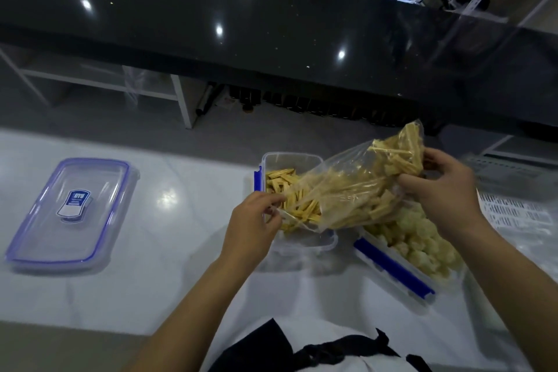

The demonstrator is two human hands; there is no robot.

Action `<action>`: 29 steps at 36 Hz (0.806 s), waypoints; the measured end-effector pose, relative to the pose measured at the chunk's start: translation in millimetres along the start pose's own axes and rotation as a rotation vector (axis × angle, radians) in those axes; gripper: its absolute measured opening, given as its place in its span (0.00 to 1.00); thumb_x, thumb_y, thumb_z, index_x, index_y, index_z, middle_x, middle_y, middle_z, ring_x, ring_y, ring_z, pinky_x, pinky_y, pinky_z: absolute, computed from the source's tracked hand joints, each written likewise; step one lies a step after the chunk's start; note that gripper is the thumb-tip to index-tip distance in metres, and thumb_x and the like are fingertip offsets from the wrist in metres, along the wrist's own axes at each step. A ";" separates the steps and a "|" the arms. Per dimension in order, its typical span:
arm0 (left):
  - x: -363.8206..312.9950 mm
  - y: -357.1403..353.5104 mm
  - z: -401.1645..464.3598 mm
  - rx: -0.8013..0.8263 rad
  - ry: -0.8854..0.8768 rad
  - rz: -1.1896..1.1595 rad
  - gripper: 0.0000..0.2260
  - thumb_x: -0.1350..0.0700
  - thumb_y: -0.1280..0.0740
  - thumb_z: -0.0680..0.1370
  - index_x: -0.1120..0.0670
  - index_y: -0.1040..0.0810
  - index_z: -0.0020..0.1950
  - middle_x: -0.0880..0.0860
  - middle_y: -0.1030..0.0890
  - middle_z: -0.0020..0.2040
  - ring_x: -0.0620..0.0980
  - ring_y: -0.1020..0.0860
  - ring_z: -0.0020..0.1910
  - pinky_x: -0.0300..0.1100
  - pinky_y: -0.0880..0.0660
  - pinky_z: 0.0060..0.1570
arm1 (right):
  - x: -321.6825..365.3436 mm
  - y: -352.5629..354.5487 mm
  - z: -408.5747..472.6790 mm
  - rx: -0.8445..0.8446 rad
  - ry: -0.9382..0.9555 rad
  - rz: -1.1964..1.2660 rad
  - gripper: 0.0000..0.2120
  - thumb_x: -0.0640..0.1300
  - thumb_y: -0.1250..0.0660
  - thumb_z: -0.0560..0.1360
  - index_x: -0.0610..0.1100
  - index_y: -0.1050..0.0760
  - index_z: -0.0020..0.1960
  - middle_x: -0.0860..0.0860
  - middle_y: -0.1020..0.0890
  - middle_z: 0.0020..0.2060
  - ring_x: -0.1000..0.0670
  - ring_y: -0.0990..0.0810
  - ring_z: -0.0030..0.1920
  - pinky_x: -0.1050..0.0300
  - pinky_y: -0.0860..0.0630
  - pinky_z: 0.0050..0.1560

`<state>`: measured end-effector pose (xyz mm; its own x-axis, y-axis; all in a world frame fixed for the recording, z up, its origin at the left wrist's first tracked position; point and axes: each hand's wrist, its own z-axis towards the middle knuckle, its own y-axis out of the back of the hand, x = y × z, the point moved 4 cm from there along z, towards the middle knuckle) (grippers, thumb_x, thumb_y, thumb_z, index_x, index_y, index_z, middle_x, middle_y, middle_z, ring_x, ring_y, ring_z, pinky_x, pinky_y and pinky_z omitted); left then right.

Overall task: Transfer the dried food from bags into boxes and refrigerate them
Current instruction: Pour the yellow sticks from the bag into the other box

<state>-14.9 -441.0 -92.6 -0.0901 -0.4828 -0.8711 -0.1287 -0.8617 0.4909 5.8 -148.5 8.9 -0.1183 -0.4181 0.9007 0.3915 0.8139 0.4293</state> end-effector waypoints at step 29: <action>2.3 -5.7 2.1 -0.087 0.017 -0.001 0.15 0.57 0.28 0.78 0.50 0.20 0.64 0.42 0.23 0.56 0.45 0.21 0.50 0.24 0.30 0.47 | 41.1 -10.8 -5.1 -0.054 0.261 -0.191 0.18 0.45 0.26 0.67 0.60 0.22 0.54 0.58 0.17 0.47 0.56 0.18 0.48 0.53 0.18 0.48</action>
<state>-16.5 -436.8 -97.4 -0.0729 -0.4843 -0.8719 -0.0424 -0.8719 0.4879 1.4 -176.5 41.0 0.0415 -0.6559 0.7537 0.4335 0.6914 0.5779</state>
